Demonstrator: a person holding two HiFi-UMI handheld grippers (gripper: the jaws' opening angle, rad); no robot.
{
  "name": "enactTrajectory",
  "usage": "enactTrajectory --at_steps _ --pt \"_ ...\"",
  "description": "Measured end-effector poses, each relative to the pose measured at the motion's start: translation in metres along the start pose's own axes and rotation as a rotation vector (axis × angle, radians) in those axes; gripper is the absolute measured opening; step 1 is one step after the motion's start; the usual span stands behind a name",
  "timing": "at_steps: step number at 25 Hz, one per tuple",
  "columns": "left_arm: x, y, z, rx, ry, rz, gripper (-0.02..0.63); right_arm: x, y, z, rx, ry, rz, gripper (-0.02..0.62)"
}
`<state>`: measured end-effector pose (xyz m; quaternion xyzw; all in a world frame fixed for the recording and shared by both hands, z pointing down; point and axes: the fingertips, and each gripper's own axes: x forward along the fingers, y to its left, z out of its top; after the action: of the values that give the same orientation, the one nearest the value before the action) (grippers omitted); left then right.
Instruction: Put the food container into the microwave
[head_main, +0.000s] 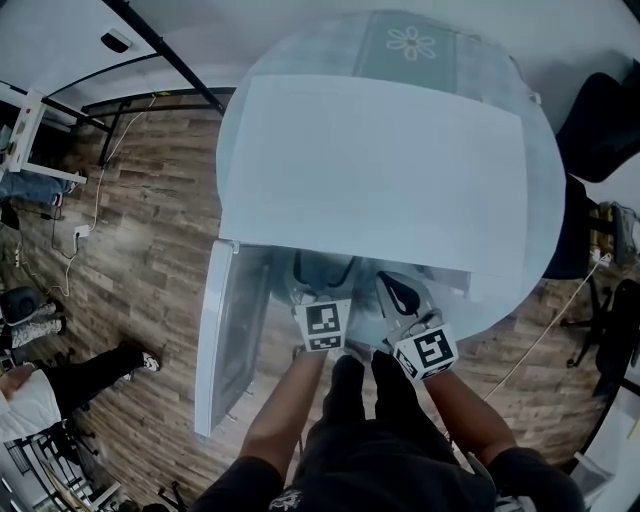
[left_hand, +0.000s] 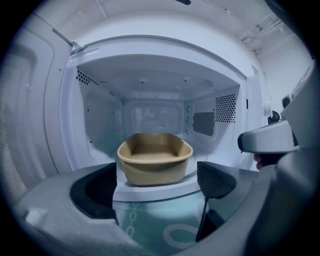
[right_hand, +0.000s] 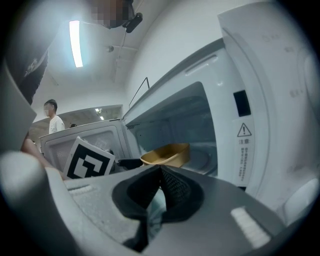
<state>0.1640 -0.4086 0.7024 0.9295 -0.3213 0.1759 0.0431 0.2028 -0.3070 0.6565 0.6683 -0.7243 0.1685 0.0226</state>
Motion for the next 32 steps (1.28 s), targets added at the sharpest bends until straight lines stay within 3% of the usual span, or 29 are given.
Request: enactTrajectory --at_steps 10,16,25,29,32 --pt "-0.065 0.001 0.017 -0.094 -0.039 -0.012 0.486 -0.021 0.026 0.025 -0.042 -0.042 0.035 0.002" --pt "-0.105 -0.002 0.039 -0.075 -0.069 -0.029 0.470 -0.034 0.048 0.051 -0.065 -0.087 0.064 0.002" --pt "-0.182 0.007 0.111 -0.036 -0.223 0.108 0.223 -0.059 0.088 0.108 -0.124 -0.168 0.128 0.002" --pt "-0.201 0.002 0.130 -0.023 -0.257 0.115 0.119 -0.067 0.104 0.127 -0.140 -0.198 0.145 0.002" --pt "-0.210 -0.003 0.138 -0.009 -0.250 0.101 0.005 -0.074 0.121 0.138 -0.149 -0.220 0.170 0.002"
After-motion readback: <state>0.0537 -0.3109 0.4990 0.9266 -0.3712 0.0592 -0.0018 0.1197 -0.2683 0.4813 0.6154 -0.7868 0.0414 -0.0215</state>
